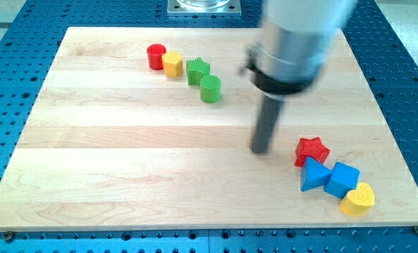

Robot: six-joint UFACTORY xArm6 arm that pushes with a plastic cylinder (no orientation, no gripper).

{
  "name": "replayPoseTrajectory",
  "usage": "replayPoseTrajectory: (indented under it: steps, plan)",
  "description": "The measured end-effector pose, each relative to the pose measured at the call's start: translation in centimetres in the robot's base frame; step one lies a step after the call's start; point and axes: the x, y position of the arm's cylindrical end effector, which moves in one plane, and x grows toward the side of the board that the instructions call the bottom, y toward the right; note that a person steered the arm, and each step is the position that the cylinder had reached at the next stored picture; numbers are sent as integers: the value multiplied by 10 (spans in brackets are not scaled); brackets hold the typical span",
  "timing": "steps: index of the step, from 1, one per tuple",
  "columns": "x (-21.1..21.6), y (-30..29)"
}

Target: Move the red circle horizontally to the red star

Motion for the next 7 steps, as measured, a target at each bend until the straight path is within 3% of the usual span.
replayPoseTrajectory:
  steps: [1,2,3,4,6,7]
  plan:
    - [-94,-120]
    - [-157,-240]
    - [-214,-242]
    - [-197,-175]
    - [-86,-78]
    - [-92,-79]
